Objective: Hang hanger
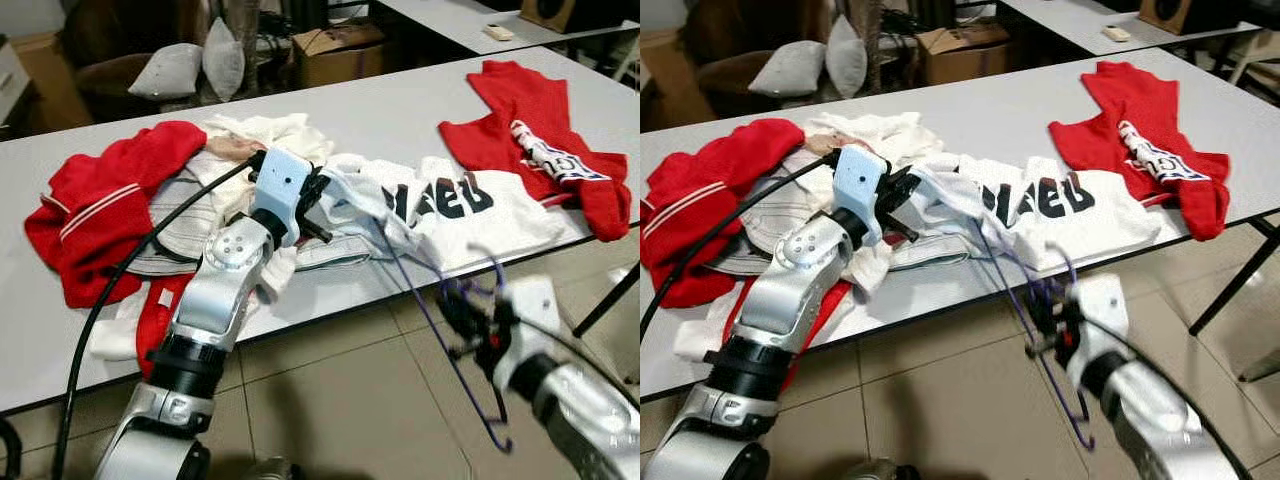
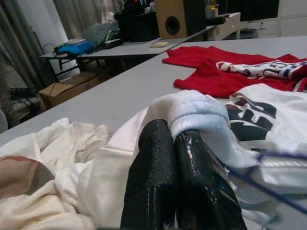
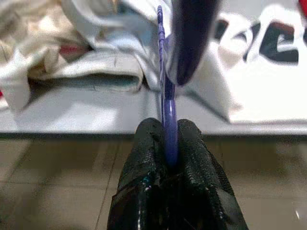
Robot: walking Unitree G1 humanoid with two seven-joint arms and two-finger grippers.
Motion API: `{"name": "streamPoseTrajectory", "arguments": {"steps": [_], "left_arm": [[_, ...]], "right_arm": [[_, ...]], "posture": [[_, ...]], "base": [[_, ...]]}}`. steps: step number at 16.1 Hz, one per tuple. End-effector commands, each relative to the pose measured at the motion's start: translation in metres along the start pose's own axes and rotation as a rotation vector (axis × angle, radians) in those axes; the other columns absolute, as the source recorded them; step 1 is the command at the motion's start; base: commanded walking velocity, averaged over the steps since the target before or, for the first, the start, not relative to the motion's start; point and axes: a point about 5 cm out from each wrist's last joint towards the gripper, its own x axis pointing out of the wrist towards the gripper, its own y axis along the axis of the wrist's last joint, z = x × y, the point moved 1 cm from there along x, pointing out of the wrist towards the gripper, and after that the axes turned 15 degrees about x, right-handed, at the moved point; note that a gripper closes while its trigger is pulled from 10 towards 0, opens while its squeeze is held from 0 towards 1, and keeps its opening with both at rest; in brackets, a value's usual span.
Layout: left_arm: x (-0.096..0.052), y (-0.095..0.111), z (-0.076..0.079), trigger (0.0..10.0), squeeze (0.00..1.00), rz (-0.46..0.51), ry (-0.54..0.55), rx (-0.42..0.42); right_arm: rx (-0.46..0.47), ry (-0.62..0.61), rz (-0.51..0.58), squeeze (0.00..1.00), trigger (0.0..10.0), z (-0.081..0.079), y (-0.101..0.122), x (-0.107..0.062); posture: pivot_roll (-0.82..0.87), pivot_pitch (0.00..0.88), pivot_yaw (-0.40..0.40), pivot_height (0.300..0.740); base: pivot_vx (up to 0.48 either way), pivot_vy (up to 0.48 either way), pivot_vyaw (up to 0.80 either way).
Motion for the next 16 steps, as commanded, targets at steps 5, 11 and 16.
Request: {"name": "streamPoseTrajectory", "arguments": {"steps": [5,11,16], "left_arm": [[-0.007,-0.007,-0.009,0.0,0.00,-0.048,0.034,0.031],[-0.003,0.010,-0.037,0.0,0.00,0.020,0.144,0.031],[-0.013,-0.009,-0.013,0.0,0.00,-0.050,0.092,-0.002]], "right_arm": [[0.145,-0.096,0.007,0.00,10.0,0.026,0.017,-0.002],[-0.011,-0.224,0.425,0.00,10.0,0.066,0.133,0.007],[-0.003,-0.125,0.098,0.00,10.0,0.052,0.058,0.011]], "posture": [[0.03,0.000,0.046,0.740],[0.02,0.000,0.026,0.740],[0.02,0.000,0.016,0.740]], "base": [[0.000,0.000,0.00],[0.000,0.000,0.00],[0.000,0.000,0.00]]}}
